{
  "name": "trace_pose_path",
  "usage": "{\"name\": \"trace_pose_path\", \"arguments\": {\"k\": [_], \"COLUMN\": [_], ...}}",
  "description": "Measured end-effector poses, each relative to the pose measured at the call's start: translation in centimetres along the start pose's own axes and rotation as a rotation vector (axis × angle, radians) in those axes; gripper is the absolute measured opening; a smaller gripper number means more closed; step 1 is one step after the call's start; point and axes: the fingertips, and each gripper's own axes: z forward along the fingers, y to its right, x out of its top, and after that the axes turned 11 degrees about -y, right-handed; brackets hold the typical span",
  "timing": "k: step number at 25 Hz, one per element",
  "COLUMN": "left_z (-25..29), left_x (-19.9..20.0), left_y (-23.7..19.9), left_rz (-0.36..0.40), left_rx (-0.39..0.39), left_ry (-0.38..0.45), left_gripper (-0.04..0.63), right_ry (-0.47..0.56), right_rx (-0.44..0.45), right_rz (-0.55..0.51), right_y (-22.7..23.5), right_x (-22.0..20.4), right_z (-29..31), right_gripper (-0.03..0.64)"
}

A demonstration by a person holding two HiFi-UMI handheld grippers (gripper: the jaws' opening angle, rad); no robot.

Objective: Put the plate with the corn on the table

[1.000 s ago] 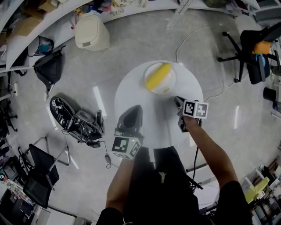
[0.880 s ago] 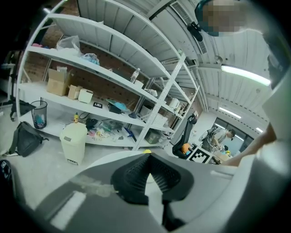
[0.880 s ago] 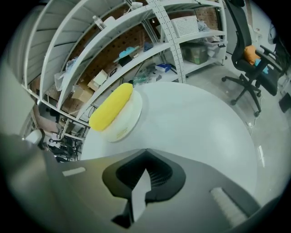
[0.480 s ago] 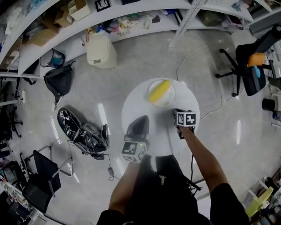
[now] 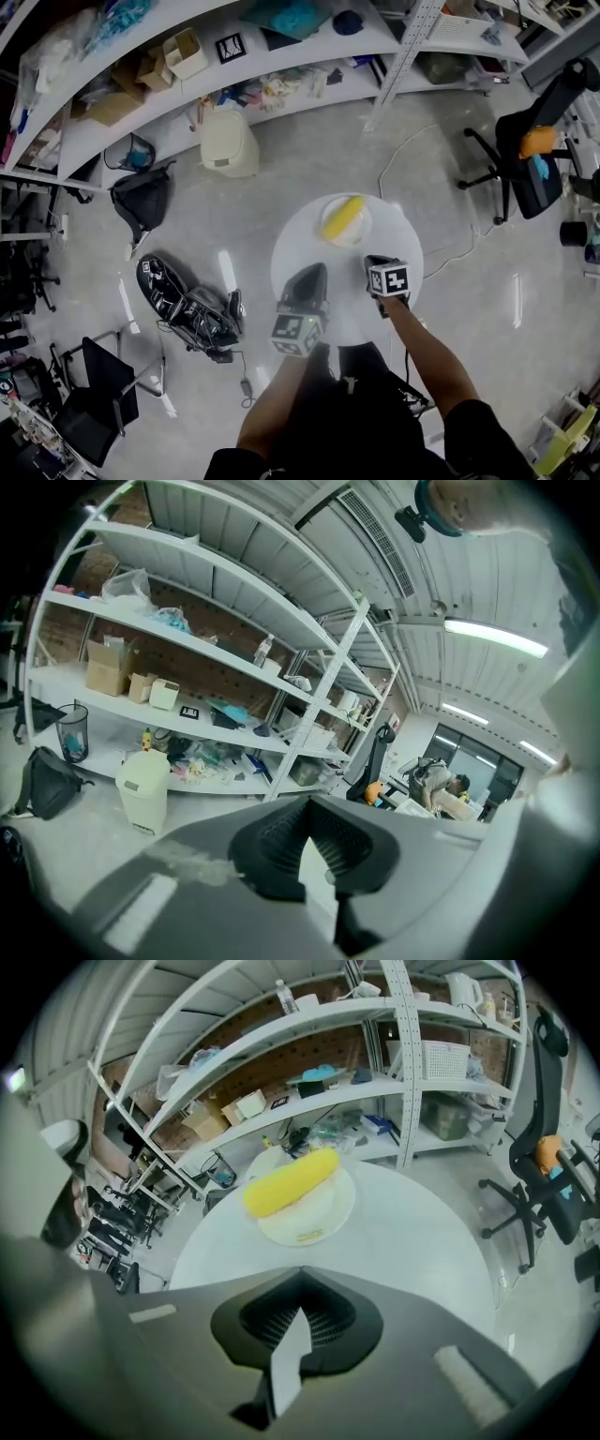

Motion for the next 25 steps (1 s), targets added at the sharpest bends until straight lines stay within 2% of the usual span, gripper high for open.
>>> {"name": "trace_pose_path", "arguments": {"k": [7,17,25], "left_z": [-1.8,-3.8,-5.3], "left_x": [1.6,2.5,5.7], "left_y": [2.4,3.8,5.2], "left_rz": [0.014,0.038,0.080], "left_rx": [-0.032,-0.017,-0.005], "left_ry": [0.017,0.031,0.081], "left_gripper": [0.003,0.003,0.003], "right_ry": [0.102,0.240,0.388], "right_rx": [-0.007,-0.019,-0.036], "right_rz": [-0.066,-0.071,-0.116], "right_y": [-3.3,-6.3,-9.4], "right_x": [1.3,3.0,4.7], "right_z": [-4.8,-10.9,-16.8], "right_gripper": [0.006,0.006,0.006]}}
